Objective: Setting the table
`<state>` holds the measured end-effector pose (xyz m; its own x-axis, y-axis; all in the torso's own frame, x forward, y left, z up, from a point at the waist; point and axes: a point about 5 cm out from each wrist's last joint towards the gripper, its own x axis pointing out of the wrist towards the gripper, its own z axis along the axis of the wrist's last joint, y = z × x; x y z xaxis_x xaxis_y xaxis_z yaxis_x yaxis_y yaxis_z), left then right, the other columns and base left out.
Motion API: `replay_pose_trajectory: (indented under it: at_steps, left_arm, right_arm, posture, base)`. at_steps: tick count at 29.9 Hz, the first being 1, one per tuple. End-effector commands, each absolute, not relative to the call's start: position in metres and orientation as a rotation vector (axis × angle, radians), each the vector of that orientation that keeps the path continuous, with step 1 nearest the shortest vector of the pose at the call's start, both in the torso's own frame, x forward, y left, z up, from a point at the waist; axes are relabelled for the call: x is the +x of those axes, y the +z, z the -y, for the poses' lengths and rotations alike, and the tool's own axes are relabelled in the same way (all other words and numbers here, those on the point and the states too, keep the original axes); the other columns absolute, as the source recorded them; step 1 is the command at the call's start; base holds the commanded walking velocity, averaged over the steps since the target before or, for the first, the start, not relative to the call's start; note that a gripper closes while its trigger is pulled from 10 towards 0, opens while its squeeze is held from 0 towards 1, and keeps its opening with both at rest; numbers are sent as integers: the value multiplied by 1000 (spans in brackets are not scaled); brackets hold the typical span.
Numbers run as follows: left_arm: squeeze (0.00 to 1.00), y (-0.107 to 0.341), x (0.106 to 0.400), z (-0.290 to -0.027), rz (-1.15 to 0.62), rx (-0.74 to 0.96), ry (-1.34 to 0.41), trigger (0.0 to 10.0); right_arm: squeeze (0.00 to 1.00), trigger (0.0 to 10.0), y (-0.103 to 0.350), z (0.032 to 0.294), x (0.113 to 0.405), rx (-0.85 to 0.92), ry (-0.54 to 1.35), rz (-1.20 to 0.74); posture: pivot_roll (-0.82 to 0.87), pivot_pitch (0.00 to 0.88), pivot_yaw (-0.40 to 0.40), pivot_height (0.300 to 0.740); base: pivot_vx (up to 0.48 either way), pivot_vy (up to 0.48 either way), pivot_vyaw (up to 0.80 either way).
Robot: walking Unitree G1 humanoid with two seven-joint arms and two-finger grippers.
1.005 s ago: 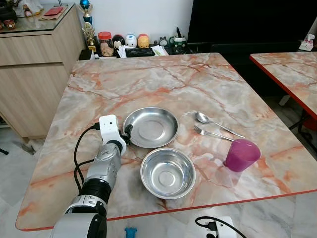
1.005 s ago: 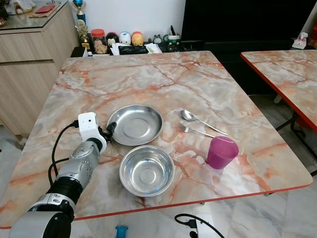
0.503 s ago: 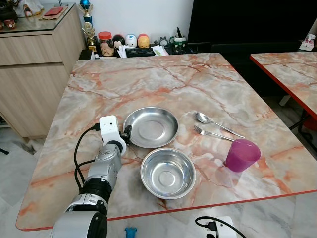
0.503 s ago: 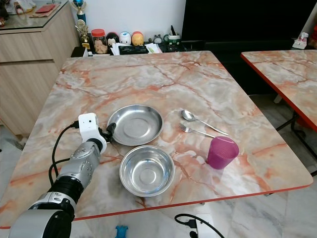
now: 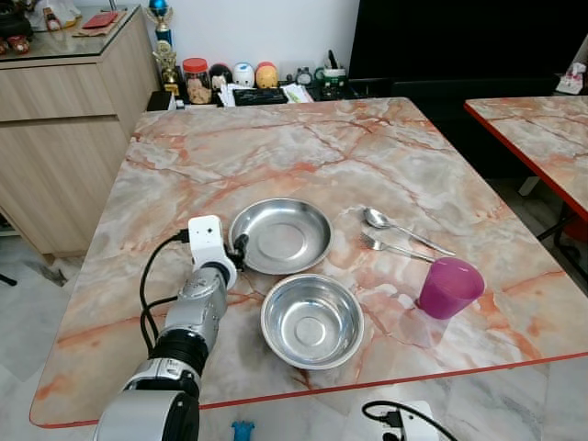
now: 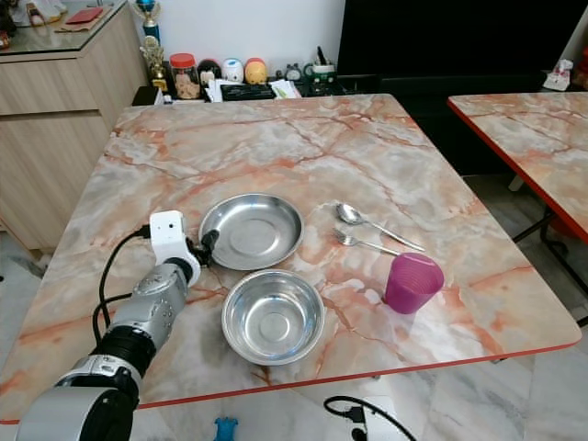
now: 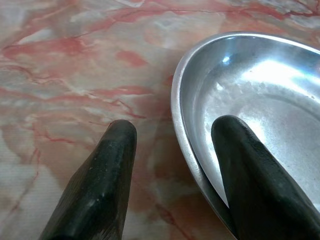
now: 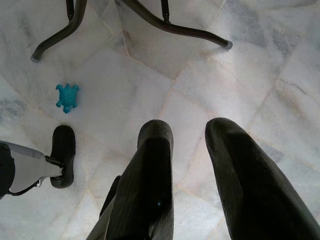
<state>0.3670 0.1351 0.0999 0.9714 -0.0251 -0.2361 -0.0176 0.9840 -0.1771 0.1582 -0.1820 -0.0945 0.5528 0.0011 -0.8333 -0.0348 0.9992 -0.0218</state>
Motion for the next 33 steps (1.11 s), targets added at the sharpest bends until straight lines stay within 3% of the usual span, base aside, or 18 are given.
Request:
replay_pose_trajectory:
  at_steps: [1,5,6,7,8,9,10,18,19,33]
  left_arm:
    - [0,102,369,-131,-239,-163,-26,10000]
    - [0,101,368,-130,-243,-161,-37,9725]
    - [0,101,368,-129,-243,-159,-39,4824]
    - [0,101,368,-129,-244,-159,-40,4824]
    - [0,101,368,-129,-245,-156,-42,2980]
    - [0,100,368,-129,-246,-155,-42,2980]
    - [0,100,368,-129,-247,-155,-43,1333]
    - [0,99,368,-129,-255,-148,-48,1137]
    - [0,99,368,-129,-255,-146,-47,78]
    - [0,100,369,-132,-252,-148,-32,0]
  right_arm:
    - [0,10000,-95,182,158,-43,26,-987]
    - [0,10000,-95,182,158,-43,26,-987]
    - [0,10000,-95,182,158,-43,26,-988]
    - [0,10000,-95,182,158,-43,26,-988]
    - [0,10000,-95,182,158,-43,26,-988]
    - [0,10000,-95,182,158,-43,26,-988]
    - [0,10000,-95,182,158,-43,27,-988]
    - [0,10000,-94,182,159,-41,27,-986]
    - [0,10000,-94,182,159,-42,28,-987]
    - [0,10000,-94,182,159,-45,31,-988]
  posture:
    - [105,0,-17,740]
    - [105,0,-17,740]
    - [105,0,-17,740]
    - [105,0,-17,740]
    - [106,0,-17,740]
    - [106,0,-17,740]
    - [106,0,-17,740]
    - [105,0,-14,740]
    - [106,0,-15,740]
    - [109,0,-16,740]
  base:
    - [0,0,0]
    - [0,0,0]
    - [0,0,0]
    - [0,0,0]
    - [0,0,0]
    - [0,0,0]
    - [0,0,0]
    - [0,0,0]
    - [0,0,0]
    - [0,0,0]
